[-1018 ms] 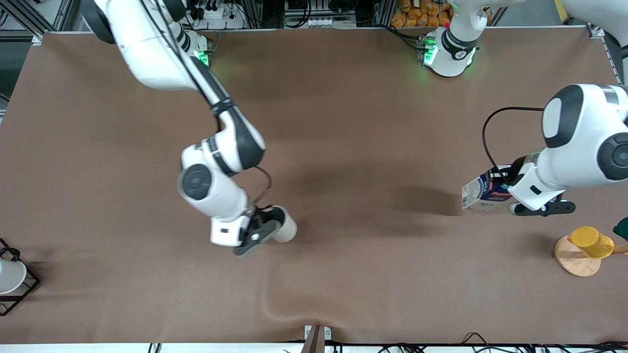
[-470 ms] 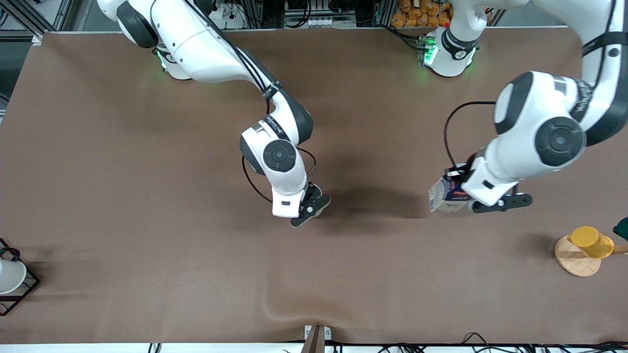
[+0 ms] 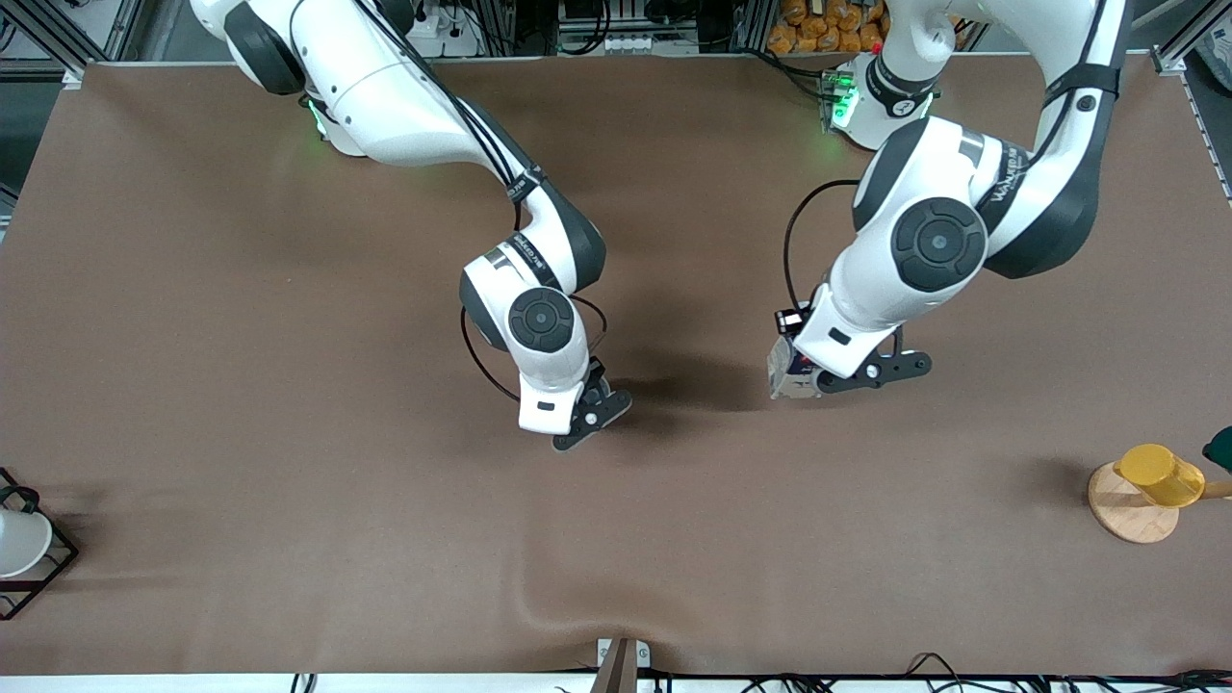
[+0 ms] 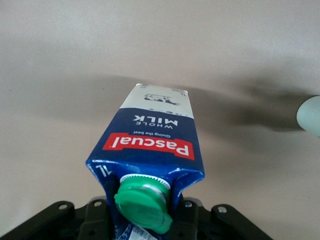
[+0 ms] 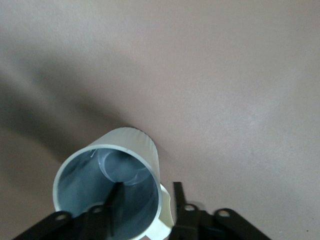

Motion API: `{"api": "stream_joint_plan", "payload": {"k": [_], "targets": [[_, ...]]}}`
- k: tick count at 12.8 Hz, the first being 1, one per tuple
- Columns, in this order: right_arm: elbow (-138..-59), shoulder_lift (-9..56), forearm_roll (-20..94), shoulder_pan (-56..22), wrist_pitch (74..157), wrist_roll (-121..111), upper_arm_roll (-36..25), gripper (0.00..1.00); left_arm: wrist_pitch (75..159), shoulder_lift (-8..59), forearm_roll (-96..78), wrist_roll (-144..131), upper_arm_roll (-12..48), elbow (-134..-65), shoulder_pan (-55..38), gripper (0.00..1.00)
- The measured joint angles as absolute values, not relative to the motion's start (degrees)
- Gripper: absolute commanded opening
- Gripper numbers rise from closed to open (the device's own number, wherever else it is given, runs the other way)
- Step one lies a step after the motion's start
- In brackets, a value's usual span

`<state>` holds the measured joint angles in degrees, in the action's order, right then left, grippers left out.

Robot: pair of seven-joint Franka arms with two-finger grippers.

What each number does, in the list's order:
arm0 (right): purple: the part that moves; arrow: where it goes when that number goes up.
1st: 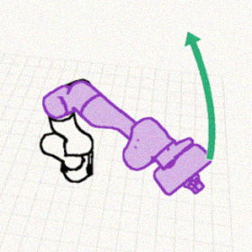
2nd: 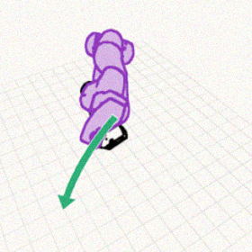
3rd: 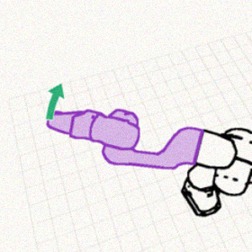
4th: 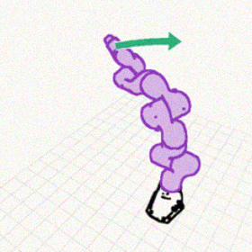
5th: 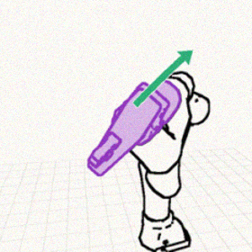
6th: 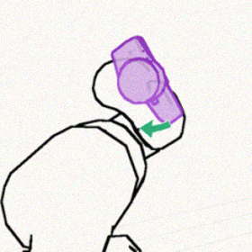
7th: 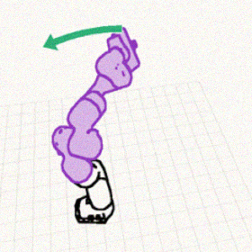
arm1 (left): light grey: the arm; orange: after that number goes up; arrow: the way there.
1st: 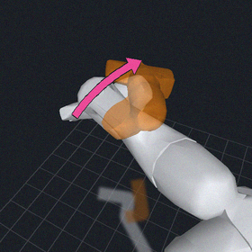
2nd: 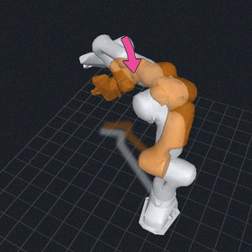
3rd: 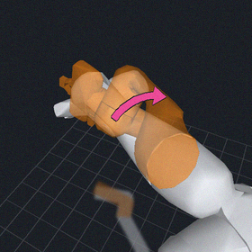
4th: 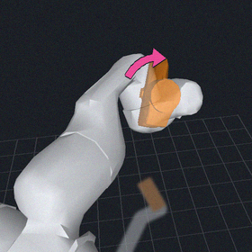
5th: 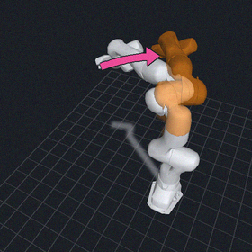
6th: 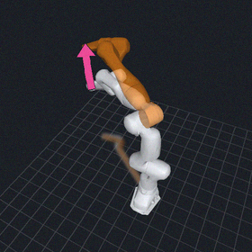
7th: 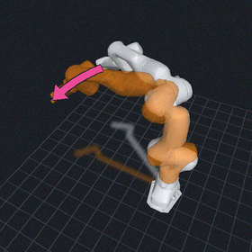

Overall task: Place milk next to cup
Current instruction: 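Carry the mug centrally with the right gripper while the left gripper lifts the carton, then release the mug with the right gripper while the left gripper carries the carton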

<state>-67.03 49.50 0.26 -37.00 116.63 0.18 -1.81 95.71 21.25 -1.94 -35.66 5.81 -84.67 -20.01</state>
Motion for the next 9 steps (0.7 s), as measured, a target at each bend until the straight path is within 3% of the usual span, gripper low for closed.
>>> {"api": "stream_joint_plan", "payload": {"k": [4, 9], "targets": [[-64.14, 45.82, 0.32, -32.73, 109.68, 0.84, -3.11, 1.0, 95.71, 21.35, -2.49, -35.66, 5.64, -84.49, -19.99, 0.24], [-66.53, 36.22, 0.21, -16.46, 100.28, -2.7, -4.56, 1.0, 95.71, 21.32, -8.42, -41.67, 5.89, -83.15, -23.74, 0.23]]}}
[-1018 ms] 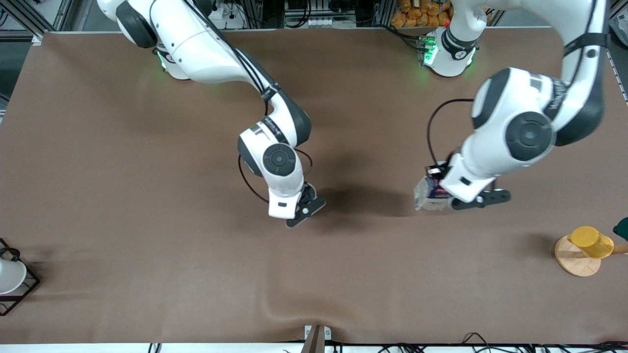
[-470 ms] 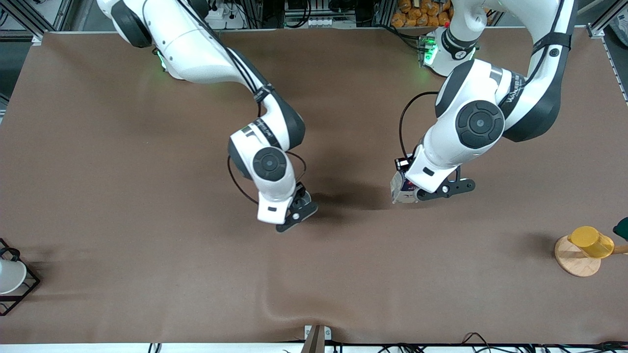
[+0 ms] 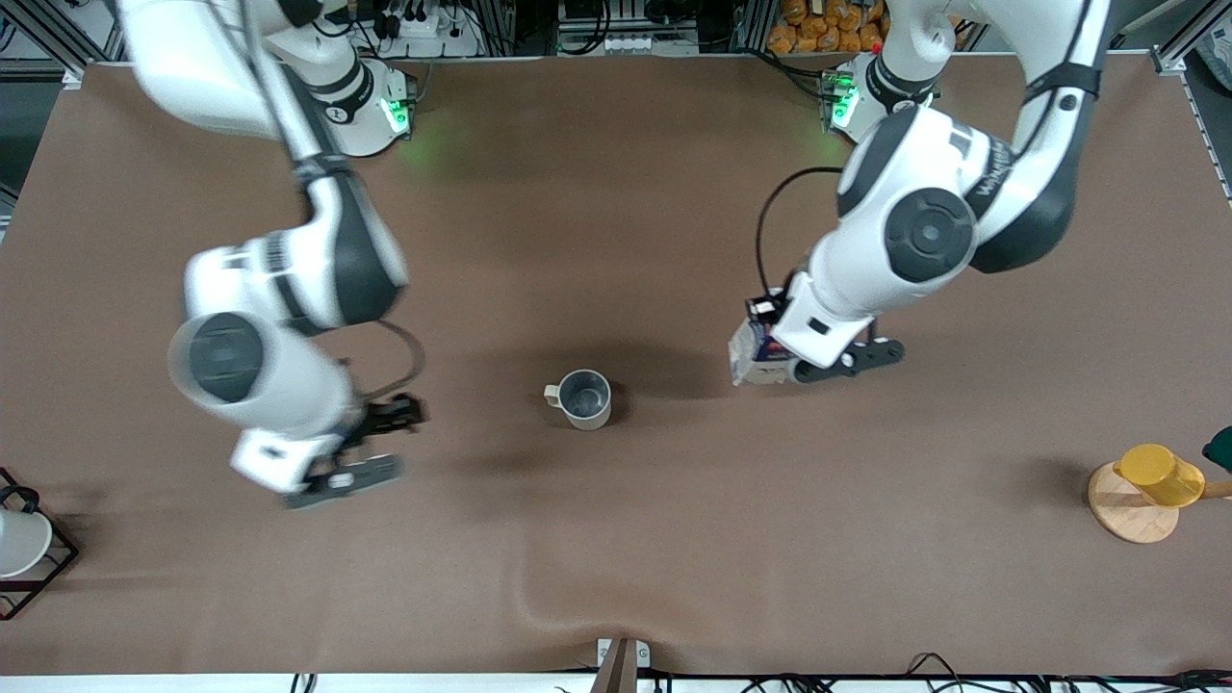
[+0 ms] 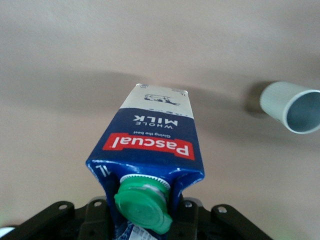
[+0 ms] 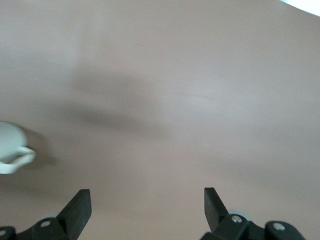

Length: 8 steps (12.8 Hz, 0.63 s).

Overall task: Place milk next to cup
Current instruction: 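Release the mug with the right gripper while the left gripper carries the carton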

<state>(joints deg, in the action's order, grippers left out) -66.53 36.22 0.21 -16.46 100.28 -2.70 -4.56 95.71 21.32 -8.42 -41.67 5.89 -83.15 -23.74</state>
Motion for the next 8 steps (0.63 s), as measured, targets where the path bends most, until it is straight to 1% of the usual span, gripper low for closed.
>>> {"api": "stream_joint_plan", "payload": {"k": [3, 4, 5, 6, 8], "targets": [[-71.45, 33.57, 0.16, -7.29, 101.43, -6.63, -4.89, 1.0, 95.94, 21.33, -8.53, -49.84, 6.2, -81.12, -30.51, 0.23], [-73.63, 31.52, 0.16, -5.14, 101.42, -7.62, -4.92, 1.0, 96.63, 21.47, -8.59, -51.23, 6.23, -81.04, -32.57, 0.23], [-76.99, 28.16, 0.16, -3.72, 101.4, -7.98, -4.93, 1.0, 97.56, 21.92, -8.61, -52.4, 6.23, -81.04, -34.61, 0.21], [-80.64, 24.01, 0.16, -3.14, 101.22, -8.09, -4.92, 1.0, 98.82, 22.72, -8.62, -53.03, 6.21, -81.03, -36.39, 0.2], [-86.34, 14.57, 0.16, -3.22, 97.46, -7.98, -4.64, 1.0, 101.54, 25.36, -8.71, -53.39, 6.21, -80.91, -38.88, 0.2]]}}
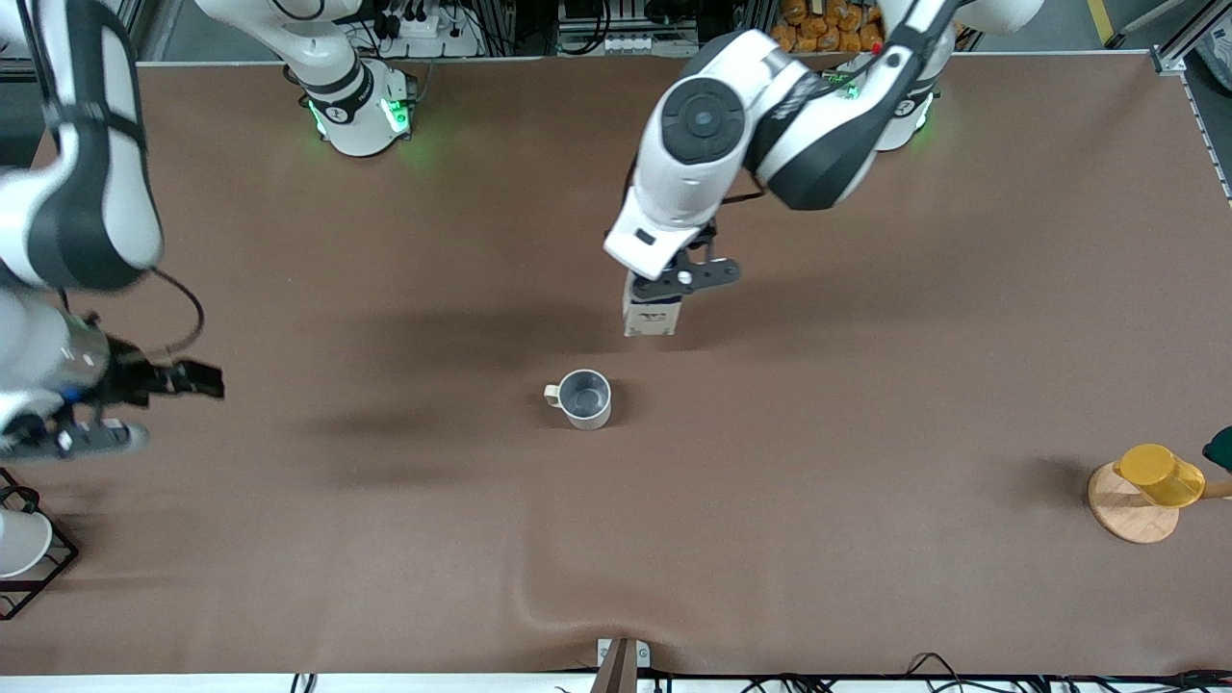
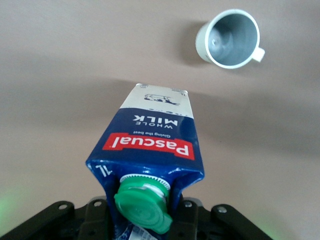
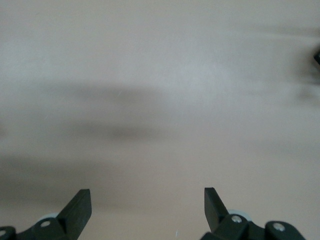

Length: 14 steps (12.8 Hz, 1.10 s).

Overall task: Place milk next to cup
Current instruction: 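Release the mug with the right gripper while the left gripper carries the carton, then lower the milk carton beside the mug with the left gripper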

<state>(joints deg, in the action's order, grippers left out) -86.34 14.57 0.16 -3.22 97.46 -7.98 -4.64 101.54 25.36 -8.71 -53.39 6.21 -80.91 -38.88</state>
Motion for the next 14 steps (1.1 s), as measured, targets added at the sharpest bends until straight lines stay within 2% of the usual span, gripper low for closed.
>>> {"api": "stream_joint_plan", "payload": {"k": [3, 5, 8, 14], "targets": [[-90.06, 3.59, 0.16, -3.21, 90.59, -7.83, -4.38, 1.0, 102.89, 30.81, -9.07, -53.43, 6.17, -78.45, -39.8, 0.2], [-91.17, 0.54, 0.16, -2.9, 89.64, -7.03, -4.53, 1.0, 105.12, 34.38, -9.09, -53.43, 6.14, -76.08, -41.38, 0.2], [-91.3, 0.11, 0.16, -2.42, 88.65, -5.61, -4.85, 1.0, 108.01, 37.35, -9.09, -53.44, 5.99, -73.5, -42.79, 0.2], [-91.15, -0.39, 0.16, -1.14, 87.83, -2.85, -4.92, 1.0, 112.35, 40.98, -9.09, -53.43, 4.88, -72.95, -42.72, 0.2]]}}
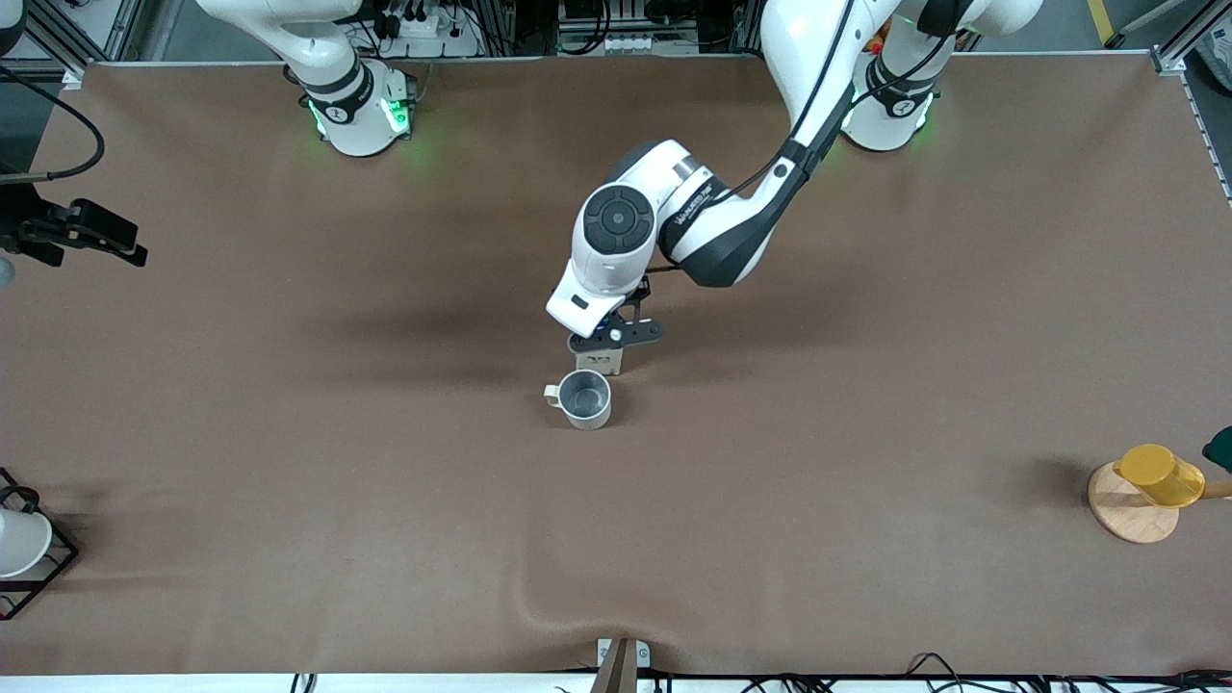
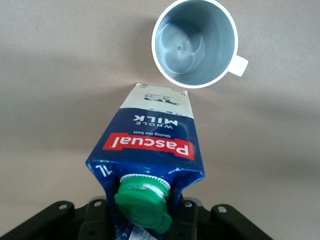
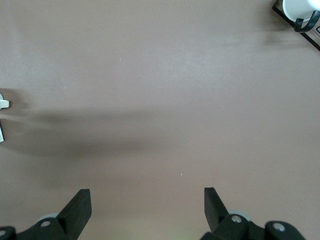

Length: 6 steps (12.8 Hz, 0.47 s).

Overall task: Place milk next to cup
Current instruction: 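Lower the milk carton beside the mug with the left gripper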

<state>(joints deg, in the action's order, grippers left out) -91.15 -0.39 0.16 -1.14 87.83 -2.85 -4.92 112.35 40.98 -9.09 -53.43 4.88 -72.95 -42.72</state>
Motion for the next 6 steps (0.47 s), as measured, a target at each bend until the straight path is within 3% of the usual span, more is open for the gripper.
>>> {"api": "stream_joint_plan", "payload": {"k": [3, 6], "targets": [[-91.26, -0.38, 0.16, -1.14, 87.83, -2.82, -4.75, 1.0, 112.69, 41.03, -9.09, -53.43, 4.86, -71.94, -42.75, 0.22], [-91.29, -0.36, 0.16, -1.14, 87.83, -2.81, -4.46, 1.0, 113.75, 41.08, -9.09, -53.43, 4.76, -71.79, -42.77, 0.31]]}}
